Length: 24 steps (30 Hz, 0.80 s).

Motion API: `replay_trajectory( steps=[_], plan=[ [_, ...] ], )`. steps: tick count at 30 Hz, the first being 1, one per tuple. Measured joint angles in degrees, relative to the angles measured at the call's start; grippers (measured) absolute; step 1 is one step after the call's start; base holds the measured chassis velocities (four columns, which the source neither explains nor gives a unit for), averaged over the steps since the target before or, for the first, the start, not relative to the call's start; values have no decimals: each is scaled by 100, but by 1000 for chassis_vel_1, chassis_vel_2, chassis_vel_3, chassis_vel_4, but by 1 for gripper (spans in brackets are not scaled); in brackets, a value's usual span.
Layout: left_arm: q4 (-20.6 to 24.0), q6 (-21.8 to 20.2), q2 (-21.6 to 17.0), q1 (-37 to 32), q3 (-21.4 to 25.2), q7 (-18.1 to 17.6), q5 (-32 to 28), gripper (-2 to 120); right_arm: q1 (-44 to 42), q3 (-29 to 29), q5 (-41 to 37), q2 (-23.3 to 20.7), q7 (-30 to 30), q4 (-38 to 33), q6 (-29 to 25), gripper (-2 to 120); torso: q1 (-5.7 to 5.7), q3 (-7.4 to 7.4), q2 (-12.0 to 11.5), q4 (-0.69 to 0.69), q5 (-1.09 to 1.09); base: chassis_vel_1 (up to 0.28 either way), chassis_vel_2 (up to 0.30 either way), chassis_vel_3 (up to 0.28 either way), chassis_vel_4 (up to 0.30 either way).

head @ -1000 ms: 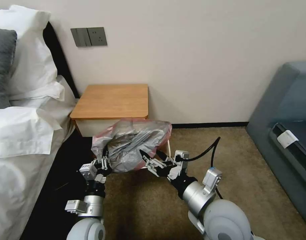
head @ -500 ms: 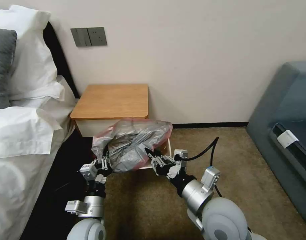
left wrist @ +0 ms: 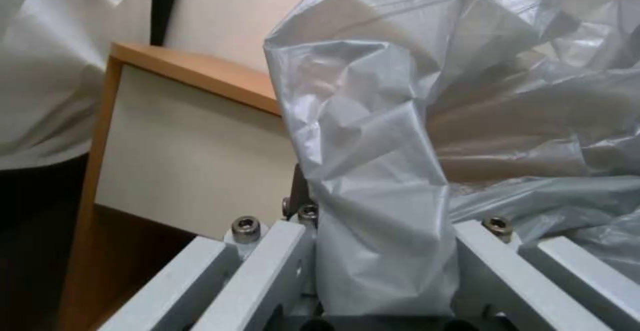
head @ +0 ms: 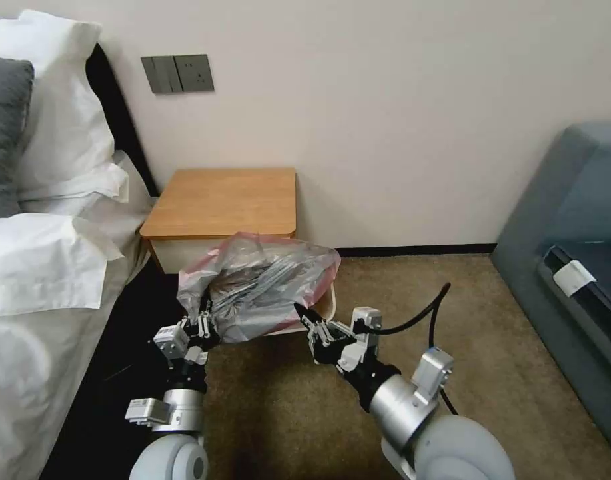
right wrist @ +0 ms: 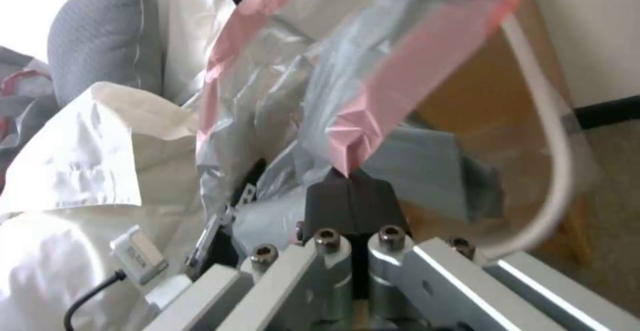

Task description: Pick up the garbage bag from the table and place it over the trash can.

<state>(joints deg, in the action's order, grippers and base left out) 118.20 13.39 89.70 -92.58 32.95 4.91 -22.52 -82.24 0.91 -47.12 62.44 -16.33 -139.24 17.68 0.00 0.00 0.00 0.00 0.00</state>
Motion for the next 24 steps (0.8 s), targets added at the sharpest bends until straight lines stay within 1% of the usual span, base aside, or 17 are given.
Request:
replay_trajectory(
  steps=[11, 24],
  plan=[
    [103, -215, 51, 25, -41, -194, -140, 7, -756, 61, 569, -87, 207, -110, -117, 0, 0, 0, 0, 0, 0, 0, 0, 0, 0],
    [408, -484, -21, -79, -42, -362, -511, 7, -995, 228, 961, -92, 367, 132, -272, 0, 0, 0, 0, 0, 0, 0, 0, 0, 0]
  ],
)
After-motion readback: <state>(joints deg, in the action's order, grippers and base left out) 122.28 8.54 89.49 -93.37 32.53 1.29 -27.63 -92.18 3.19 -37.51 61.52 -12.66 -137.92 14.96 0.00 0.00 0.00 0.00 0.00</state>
